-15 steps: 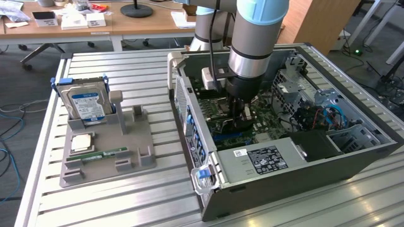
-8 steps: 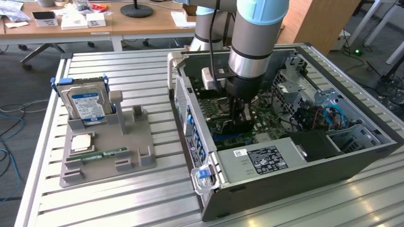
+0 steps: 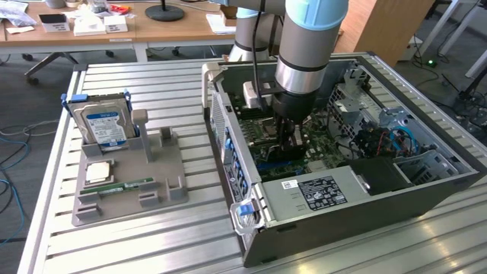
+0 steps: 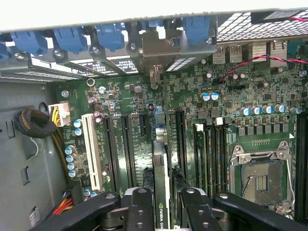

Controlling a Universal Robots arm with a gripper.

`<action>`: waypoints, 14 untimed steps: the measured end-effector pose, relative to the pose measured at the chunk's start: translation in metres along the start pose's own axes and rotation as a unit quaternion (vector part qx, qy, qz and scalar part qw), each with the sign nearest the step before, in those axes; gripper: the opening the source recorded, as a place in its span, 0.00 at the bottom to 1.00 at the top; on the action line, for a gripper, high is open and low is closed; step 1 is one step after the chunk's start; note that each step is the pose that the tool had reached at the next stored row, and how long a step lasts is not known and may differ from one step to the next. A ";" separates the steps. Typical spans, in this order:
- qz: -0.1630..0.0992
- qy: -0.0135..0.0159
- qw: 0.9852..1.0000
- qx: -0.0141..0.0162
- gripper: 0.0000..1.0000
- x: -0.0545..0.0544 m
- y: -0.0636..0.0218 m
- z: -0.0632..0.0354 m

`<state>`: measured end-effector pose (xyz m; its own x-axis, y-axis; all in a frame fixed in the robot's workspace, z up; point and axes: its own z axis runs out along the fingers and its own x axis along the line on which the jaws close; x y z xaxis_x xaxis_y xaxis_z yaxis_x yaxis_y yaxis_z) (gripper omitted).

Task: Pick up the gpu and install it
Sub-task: 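Insert the gpu into the slot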

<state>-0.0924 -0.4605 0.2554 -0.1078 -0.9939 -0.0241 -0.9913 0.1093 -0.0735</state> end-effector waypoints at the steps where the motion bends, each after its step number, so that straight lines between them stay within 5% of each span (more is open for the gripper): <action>1: 0.000 0.000 1.000 0.000 0.26 0.000 0.0000 0.0003; 14: -0.015 -0.001 1.000 0.000 0.26 0.000 0.0001 0.0008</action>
<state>-0.0925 -0.4604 0.2546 -0.0780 -0.9967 -0.0243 -0.9941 0.0796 -0.0736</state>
